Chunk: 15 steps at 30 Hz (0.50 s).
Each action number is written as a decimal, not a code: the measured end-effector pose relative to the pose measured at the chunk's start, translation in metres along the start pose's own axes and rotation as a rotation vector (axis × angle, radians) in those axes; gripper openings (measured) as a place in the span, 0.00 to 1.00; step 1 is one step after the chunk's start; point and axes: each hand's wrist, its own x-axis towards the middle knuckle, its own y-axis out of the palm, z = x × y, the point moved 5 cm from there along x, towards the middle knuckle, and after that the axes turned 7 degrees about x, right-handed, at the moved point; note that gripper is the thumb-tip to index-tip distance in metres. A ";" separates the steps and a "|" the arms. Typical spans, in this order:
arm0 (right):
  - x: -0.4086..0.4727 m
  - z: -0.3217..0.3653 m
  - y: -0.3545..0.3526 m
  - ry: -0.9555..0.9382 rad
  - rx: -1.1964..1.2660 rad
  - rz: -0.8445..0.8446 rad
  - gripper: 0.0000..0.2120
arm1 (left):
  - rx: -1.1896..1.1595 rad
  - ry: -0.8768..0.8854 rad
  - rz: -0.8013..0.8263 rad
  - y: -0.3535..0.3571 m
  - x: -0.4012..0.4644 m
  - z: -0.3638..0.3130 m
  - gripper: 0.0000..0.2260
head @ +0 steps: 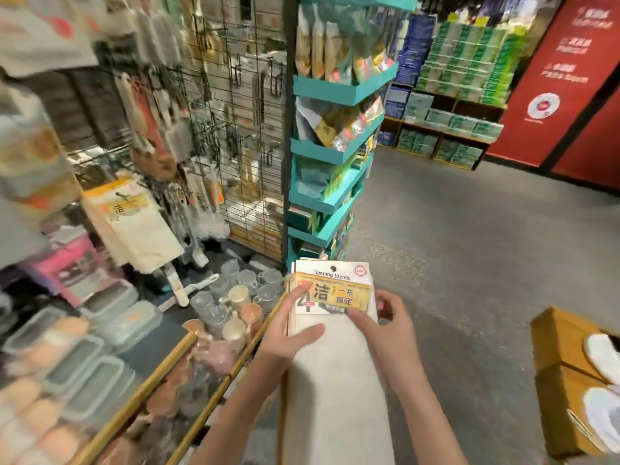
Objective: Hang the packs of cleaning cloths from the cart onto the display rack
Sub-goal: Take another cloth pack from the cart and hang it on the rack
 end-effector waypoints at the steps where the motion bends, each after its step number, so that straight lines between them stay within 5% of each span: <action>1: 0.010 0.001 0.012 0.008 0.009 0.022 0.19 | -0.009 0.004 -0.016 -0.009 0.008 0.001 0.28; 9: 0.110 -0.012 0.107 0.092 0.025 0.202 0.19 | 0.056 -0.060 -0.279 -0.086 0.075 0.017 0.39; 15: 0.206 -0.024 0.191 0.066 -0.100 0.503 0.18 | 0.065 -0.079 -0.514 -0.139 0.150 0.027 0.42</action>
